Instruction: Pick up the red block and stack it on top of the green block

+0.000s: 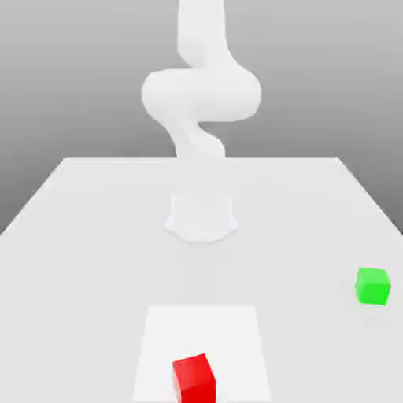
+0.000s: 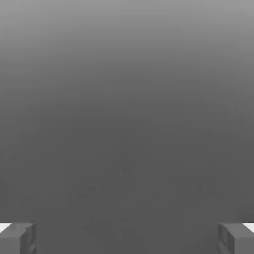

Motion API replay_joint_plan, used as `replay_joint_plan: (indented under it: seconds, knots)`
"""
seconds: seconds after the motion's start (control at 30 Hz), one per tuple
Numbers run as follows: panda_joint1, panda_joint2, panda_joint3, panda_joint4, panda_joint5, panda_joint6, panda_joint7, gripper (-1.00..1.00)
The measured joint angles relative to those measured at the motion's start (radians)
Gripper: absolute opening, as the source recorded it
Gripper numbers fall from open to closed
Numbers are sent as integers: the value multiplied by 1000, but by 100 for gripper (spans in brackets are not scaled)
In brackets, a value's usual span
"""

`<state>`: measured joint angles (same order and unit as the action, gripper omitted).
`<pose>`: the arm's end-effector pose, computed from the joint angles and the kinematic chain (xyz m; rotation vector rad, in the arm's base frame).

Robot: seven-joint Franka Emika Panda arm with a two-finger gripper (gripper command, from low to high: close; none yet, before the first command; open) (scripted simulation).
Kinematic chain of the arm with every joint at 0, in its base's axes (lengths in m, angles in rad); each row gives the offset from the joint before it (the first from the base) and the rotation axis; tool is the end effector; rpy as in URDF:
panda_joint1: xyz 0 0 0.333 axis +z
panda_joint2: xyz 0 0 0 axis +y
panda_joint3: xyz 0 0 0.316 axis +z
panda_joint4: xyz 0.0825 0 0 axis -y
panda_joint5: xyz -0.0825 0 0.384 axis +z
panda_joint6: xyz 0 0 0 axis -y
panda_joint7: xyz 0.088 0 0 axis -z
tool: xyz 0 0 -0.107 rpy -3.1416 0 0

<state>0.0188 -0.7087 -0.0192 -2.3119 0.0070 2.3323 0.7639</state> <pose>0.3804 -0.0026 0.6754 -2.5002 1.0093 -0.9440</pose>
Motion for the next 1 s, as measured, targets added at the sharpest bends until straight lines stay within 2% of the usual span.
replay_joint_plan:
  seconds: [0.47,0.83,1.0]
  knots:
    - [70,514,-76,-66,59,181,-217,0]
    - [66,909,-80,-119,51,324,-347,0]
    - [46,1090,-56,-100,75,459,-376,0]
